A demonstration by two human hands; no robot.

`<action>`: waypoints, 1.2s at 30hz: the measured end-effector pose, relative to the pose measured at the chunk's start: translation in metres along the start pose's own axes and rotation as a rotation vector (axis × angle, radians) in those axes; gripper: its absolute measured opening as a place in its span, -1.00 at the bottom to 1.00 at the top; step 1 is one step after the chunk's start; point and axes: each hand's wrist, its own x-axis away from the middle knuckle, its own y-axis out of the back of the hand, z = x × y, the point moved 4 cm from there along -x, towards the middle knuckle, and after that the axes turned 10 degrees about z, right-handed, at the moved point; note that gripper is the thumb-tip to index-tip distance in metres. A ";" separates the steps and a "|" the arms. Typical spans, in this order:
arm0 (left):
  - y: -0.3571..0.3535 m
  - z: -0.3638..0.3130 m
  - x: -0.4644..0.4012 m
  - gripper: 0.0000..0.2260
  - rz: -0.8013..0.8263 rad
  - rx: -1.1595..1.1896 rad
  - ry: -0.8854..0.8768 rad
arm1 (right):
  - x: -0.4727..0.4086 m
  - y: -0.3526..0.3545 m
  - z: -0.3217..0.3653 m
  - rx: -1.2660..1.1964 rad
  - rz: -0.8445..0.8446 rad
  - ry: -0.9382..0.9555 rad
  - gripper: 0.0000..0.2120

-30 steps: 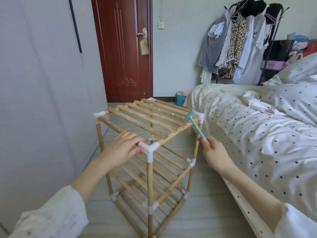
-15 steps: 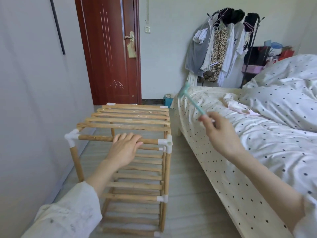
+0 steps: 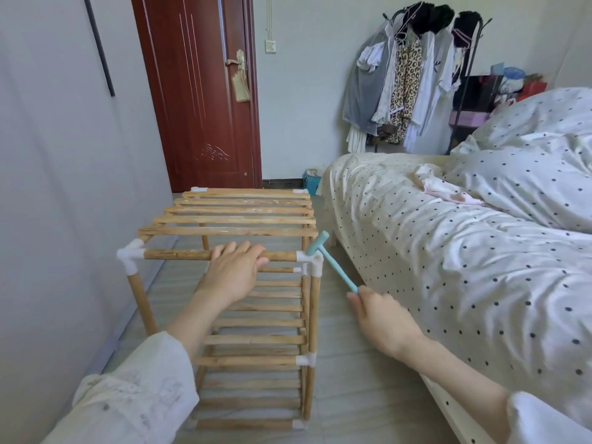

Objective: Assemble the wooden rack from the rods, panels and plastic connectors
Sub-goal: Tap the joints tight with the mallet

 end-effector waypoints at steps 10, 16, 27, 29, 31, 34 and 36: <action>-0.002 0.000 0.000 -0.76 -0.027 0.013 -0.016 | -0.008 0.029 -0.001 -0.116 -0.102 -0.077 -0.68; 0.001 -0.002 -0.001 -0.76 -0.012 0.027 -0.013 | -0.005 0.024 0.007 -0.130 -0.155 -0.047 -0.72; -0.001 -0.003 0.004 -0.77 -0.009 -0.007 -0.008 | -0.005 0.005 0.010 0.018 -0.052 -0.086 -0.69; 0.000 -0.002 0.004 -0.77 -0.017 0.001 -0.007 | -0.010 0.037 0.024 -0.094 -0.260 -0.020 -0.72; 0.002 -0.004 0.003 -0.77 -0.018 0.000 -0.009 | -0.004 0.051 0.030 -0.174 -0.418 0.028 -0.74; 0.002 -0.003 0.004 -0.77 -0.011 0.000 -0.001 | 0.002 0.006 0.007 -0.057 -0.080 -0.088 -0.76; 0.000 -0.002 0.003 -0.77 -0.016 0.003 -0.011 | 0.004 0.000 -0.003 -0.081 -0.038 -0.112 -0.75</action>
